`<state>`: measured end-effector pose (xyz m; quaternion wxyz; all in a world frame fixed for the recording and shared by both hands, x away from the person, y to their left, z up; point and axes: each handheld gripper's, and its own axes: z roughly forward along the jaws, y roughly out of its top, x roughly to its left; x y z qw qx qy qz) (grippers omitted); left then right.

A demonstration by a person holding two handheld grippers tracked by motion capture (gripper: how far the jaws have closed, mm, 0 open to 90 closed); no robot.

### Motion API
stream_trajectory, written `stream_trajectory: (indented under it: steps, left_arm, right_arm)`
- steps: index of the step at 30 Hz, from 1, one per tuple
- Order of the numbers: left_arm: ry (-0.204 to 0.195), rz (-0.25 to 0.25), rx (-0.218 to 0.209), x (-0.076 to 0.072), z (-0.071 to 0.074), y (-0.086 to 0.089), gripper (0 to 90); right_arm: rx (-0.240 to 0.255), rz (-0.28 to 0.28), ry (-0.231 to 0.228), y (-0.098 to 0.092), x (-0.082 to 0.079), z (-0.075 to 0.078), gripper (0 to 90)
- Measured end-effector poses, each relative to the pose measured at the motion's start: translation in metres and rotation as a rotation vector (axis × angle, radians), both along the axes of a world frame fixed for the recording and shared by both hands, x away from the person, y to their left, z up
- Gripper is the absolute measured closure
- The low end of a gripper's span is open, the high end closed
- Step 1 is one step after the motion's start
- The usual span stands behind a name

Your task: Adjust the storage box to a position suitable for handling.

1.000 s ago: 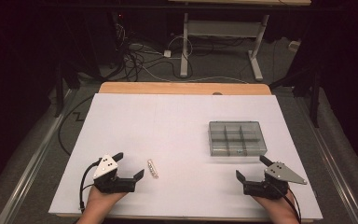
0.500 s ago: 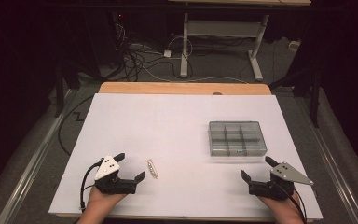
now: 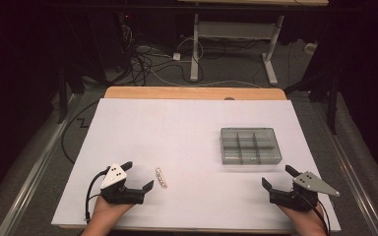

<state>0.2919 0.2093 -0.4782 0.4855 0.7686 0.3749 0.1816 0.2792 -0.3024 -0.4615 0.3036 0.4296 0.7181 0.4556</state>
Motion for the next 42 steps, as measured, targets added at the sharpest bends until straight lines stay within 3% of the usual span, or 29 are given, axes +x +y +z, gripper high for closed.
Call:
stream_trajectory:
  steps: [13,16,22,27,33,39,42]
  left_arm:
    - [0.002,0.006,-0.002,0.0,0.0,0.0,0.0]
    - [0.005,0.004,-0.001,0.0,-0.001,0.0,0.0]
    - [0.004,0.004,-0.006,0.0,0.0,0.0,0.0]
    - [0.004,0.002,-0.009,0.001,0.0,0.0,0.0]
    - [0.002,0.005,-0.021,0.0,0.002,0.002,0.0]
    - [0.003,-0.001,-0.041,-0.001,0.003,0.001,0.0]
    - [-0.017,0.008,-0.042,-0.003,0.004,0.0,0.0]
  right_arm:
    - [0.023,-0.047,0.011,-0.022,0.0,-0.001,25.9]
    - [0.023,-0.081,0.03,-0.03,0.0,-0.003,38.6]
    - [0.038,-0.111,0.039,-0.038,0.0,-0.002,53.0]
    - [0.037,-0.119,0.056,-0.04,0.0,-0.002,64.7]
    - [0.026,-0.124,0.065,-0.043,0.001,0.0,85.6]
    - [0.031,-0.121,0.066,-0.043,0.003,0.002,90.0]
    - [0.032,-0.123,0.063,-0.042,0.004,0.003,90.0]
